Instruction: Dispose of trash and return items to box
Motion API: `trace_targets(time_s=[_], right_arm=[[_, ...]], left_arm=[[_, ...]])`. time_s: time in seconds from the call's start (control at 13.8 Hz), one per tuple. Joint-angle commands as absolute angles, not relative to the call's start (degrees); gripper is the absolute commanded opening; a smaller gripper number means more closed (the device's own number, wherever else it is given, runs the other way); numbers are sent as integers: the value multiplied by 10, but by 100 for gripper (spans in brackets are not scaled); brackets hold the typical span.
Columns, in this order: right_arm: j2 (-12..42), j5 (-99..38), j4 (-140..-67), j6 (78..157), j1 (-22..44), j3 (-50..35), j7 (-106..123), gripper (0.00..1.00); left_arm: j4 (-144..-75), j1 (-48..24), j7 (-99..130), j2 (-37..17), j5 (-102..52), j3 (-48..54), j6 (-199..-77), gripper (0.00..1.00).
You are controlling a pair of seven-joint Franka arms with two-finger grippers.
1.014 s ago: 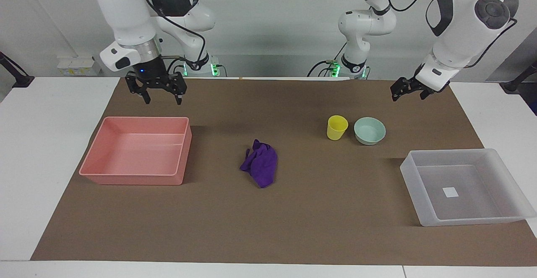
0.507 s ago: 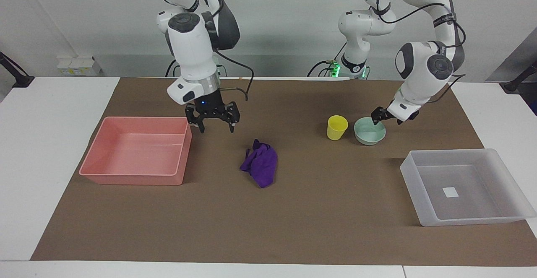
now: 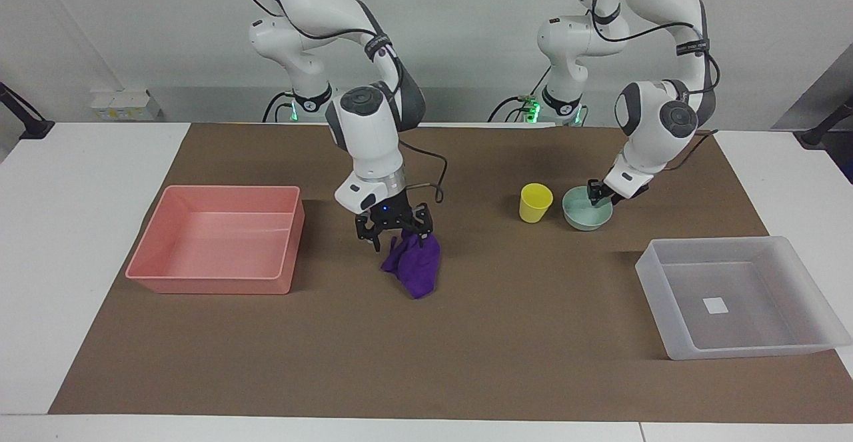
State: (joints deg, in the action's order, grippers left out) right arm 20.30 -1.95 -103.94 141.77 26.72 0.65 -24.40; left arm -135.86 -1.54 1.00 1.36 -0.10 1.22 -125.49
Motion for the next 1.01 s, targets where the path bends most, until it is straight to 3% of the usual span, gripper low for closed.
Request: trace_targets(time_s=[0.0,0.22,0.36,0.43,0.51,0.58,0.65,0.94], right_arm=[[241,-26,-1034,1453,286,9,-257,100],[240,-16,-1067,1448,288,10,-247,100],[240,8,-1088,1453,287,10,-246,100],[239,22,-1089,1451,287,10,-245,93],[239,23,-1089,1451,285,10,-246,51],[239,23,-1087,1447,283,10,-247,17],[239,23,-1088,1445,283,10,-251,0],[228,18,-1066,1389,282,10,-276,0]], left_arm=[[-1347,-2,6,8,-10,15,-1252,0],[-1291,-1,5,2,-10,15,-1187,0],[-1196,15,3,-5,-9,13,-1075,0],[-1139,27,2,-19,-9,13,-1022,0],[-1080,39,1,-34,-8,13,-975,0],[-1028,53,-3,-57,-7,13,-943,0],[-973,74,-4,-78,-5,13,-929,0],[-827,129,-15,-190,-7,12,-962,0]])
